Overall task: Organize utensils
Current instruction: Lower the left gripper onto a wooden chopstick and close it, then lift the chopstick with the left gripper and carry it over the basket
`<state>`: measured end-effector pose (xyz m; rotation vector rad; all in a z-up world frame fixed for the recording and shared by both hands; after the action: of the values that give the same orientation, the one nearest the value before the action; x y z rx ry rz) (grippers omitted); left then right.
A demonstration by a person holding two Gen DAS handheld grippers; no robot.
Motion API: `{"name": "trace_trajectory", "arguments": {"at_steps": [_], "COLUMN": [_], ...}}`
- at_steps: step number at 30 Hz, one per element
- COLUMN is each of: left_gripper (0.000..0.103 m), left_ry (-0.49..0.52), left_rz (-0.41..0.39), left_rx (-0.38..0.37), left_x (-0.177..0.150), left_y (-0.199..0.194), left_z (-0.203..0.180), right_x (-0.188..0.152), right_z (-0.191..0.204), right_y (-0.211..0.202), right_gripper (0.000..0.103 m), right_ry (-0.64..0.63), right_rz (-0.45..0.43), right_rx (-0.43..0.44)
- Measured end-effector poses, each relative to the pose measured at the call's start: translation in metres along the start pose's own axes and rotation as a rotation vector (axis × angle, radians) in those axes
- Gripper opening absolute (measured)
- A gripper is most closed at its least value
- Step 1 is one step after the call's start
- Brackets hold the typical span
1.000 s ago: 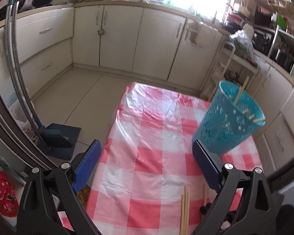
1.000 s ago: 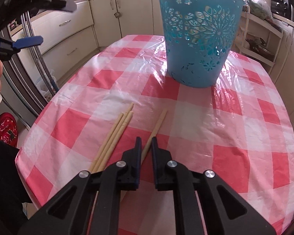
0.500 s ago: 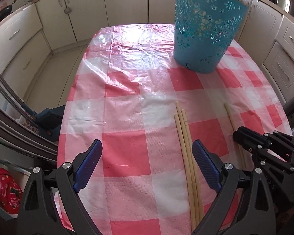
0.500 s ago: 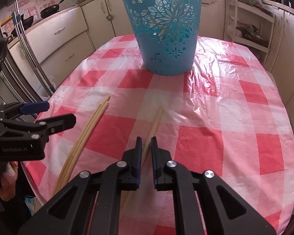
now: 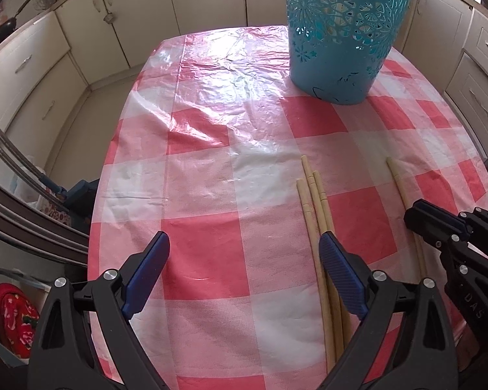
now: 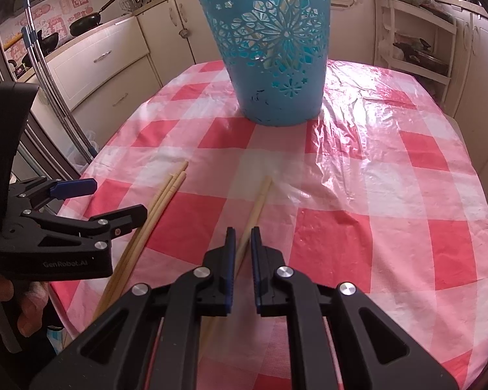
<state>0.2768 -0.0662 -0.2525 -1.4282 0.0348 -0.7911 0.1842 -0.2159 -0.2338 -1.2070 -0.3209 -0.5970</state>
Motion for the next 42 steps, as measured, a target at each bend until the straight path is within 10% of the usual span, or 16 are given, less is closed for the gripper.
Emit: {"name": "trace_trajectory", "arguments": {"at_steps": [7,15,42], "left_gripper": [0.079,0.008,0.013], "left_ry": [-0.002,0.051,0.046], "left_rz": [-0.007,-0.056,-0.032], "left_rx": [0.005,-0.1,-0.036], "left_x": [0.002,0.012,0.016], "left_y": [0.001,-0.003,0.001], "left_z": [0.0,-0.016,-0.009], "right_x": [0.003,0.008,0.021], "right_z": [-0.001,-0.008,-0.016], "right_y": [0.002,0.002,0.009], "right_gripper": [0.01,0.01,0.007], "right_ry": [0.007,-0.017,0.002], "right_rz": [-0.006,-0.011,0.028], "right_rx": [-0.011,-0.072,-0.012]}}
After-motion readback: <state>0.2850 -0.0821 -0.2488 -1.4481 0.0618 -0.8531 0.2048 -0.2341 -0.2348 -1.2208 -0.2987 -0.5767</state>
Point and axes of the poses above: each gripper's, at about its wrist camera, not at the fingertips, and y roughly the way its jaws point, z to its left, x to its top, the point moved 5 cm from there along y, roughly the way its jaws point, and after that the axes turned 14 degrees about y, right-handed, at the moved point
